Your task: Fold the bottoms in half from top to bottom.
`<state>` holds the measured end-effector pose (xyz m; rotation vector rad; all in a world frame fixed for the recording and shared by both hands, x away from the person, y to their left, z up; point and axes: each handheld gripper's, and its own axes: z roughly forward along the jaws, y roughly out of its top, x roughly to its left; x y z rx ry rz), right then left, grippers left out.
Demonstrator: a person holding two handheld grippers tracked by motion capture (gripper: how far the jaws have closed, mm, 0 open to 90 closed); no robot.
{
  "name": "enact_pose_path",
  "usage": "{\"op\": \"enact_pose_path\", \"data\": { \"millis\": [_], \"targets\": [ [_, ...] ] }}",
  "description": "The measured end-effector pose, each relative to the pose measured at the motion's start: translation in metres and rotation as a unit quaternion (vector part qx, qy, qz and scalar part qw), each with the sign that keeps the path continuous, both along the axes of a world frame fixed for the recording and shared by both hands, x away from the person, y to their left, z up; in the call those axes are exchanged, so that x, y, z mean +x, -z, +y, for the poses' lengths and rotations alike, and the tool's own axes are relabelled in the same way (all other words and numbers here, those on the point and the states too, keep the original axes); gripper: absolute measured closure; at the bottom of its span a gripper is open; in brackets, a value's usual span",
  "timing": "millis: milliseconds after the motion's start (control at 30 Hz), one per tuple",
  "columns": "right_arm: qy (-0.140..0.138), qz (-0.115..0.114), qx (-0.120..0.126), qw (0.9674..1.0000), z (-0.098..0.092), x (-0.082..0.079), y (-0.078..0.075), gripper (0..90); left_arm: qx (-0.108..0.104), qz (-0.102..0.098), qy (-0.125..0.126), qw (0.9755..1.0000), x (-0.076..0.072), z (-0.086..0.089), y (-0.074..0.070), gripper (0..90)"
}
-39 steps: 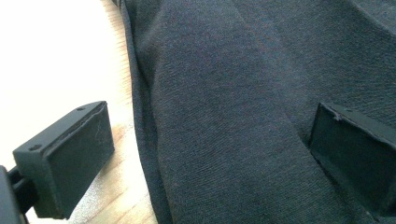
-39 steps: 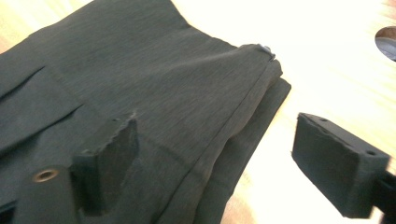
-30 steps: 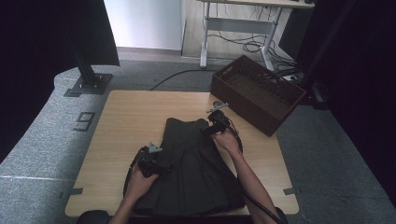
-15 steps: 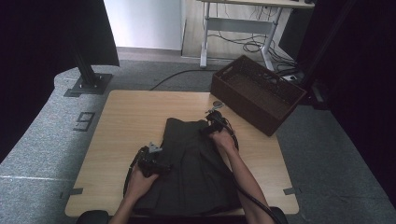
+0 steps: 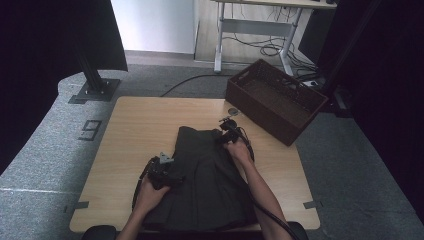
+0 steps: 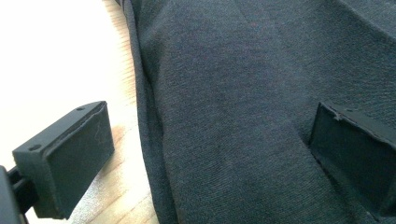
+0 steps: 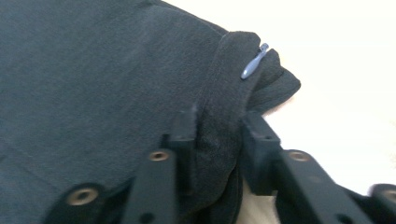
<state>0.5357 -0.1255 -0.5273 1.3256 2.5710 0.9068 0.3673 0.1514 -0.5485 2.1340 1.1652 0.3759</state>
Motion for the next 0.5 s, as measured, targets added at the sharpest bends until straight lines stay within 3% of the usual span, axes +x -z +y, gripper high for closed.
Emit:
{"op": "enact_pose_path", "data": {
  "millis": [100,267,300,367,400,467,500],
  "targets": [
    [0.001,0.005,-0.011,0.9999,0.002,-0.001,-0.002,76.1,-0.001,0.001,0.001,1.0,0.0,0.0,0.0,0.0],
    [-0.009,-0.016,-0.03,0.9994,0.007,-0.004,-0.008,77.5,-0.005,0.01,0.005,0.9999,0.0,0.002,-0.002,0.0],
    [-0.013,-0.021,-0.031,0.9992,0.008,-0.005,-0.01,77.6,-0.019,0.018,0.006,0.9996,0.001,0.003,-0.003,0.0],
    [-0.022,-0.035,-0.032,0.9986,0.008,-0.007,-0.015,77.8,-0.069,0.038,0.02,0.9967,0.001,0.007,-0.004,0.0],
    [-0.024,-0.041,-0.03,0.9984,0.008,-0.008,-0.017,78.0,-0.082,0.043,0.028,0.9953,0.001,0.008,-0.004,0.0],
    [-0.033,-0.055,-0.026,0.9976,0.007,-0.01,-0.024,78.1,-0.053,0.034,0.031,0.9976,-0.001,0.003,-0.004,0.0],
    [-0.033,-0.055,-0.026,0.9976,0.007,-0.01,-0.024,78.1,-0.053,0.034,0.031,0.9976,-0.001,0.003,-0.004,0.0]
  ]
}}
